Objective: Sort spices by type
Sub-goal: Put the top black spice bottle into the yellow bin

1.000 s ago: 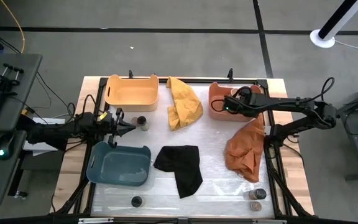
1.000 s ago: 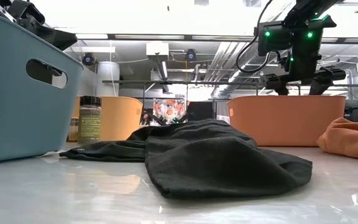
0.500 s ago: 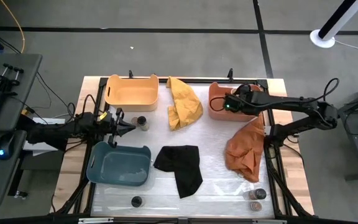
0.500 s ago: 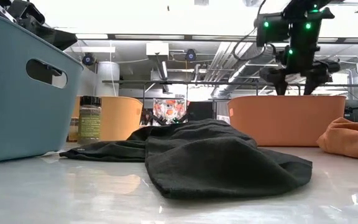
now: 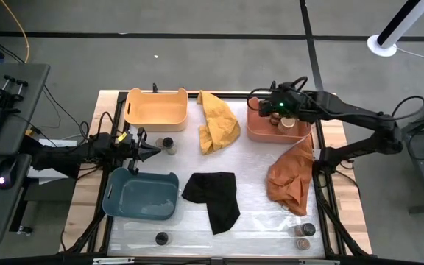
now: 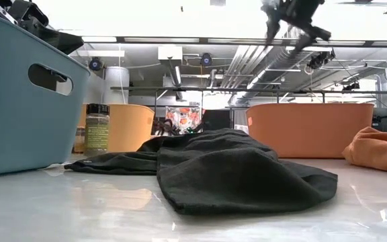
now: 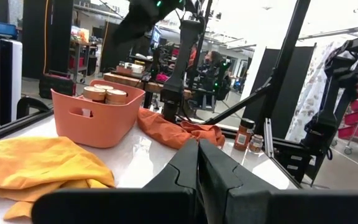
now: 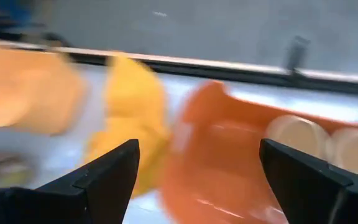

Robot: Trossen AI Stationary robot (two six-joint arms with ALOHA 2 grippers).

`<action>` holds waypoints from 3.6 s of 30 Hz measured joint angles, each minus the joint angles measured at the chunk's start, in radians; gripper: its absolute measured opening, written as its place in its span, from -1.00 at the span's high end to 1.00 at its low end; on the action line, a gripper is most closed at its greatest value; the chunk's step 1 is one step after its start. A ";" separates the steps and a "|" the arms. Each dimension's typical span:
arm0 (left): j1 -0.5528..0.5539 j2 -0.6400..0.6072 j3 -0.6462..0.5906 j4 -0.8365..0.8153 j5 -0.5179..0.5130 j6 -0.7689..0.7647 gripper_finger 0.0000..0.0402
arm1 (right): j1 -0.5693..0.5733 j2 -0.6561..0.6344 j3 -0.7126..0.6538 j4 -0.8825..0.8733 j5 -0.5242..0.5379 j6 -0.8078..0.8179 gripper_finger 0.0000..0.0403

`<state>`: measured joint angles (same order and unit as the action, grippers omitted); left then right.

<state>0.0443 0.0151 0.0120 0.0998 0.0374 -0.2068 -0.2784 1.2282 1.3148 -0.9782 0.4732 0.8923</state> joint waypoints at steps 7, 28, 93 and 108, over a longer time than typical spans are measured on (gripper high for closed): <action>0.000 0.000 0.000 0.024 0.000 -0.028 1.00 | 0.155 0.006 0.019 0.217 -0.013 -0.036 -0.63; 0.000 0.069 0.060 0.390 -0.233 -0.652 0.97 | 0.420 0.057 0.019 0.158 0.036 0.097 -0.63; 0.037 1.207 0.722 -0.754 -0.323 0.114 -0.50 | 0.403 0.058 0.018 0.017 0.133 -0.081 -0.63; 0.032 1.255 0.778 -0.870 -0.092 0.733 -0.50 | 0.403 0.058 0.018 0.017 0.133 -0.081 -0.63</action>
<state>0.0761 1.2699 0.7898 -0.7707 -0.0541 0.5260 0.1246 1.2858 1.3331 -0.9607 0.6064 0.8108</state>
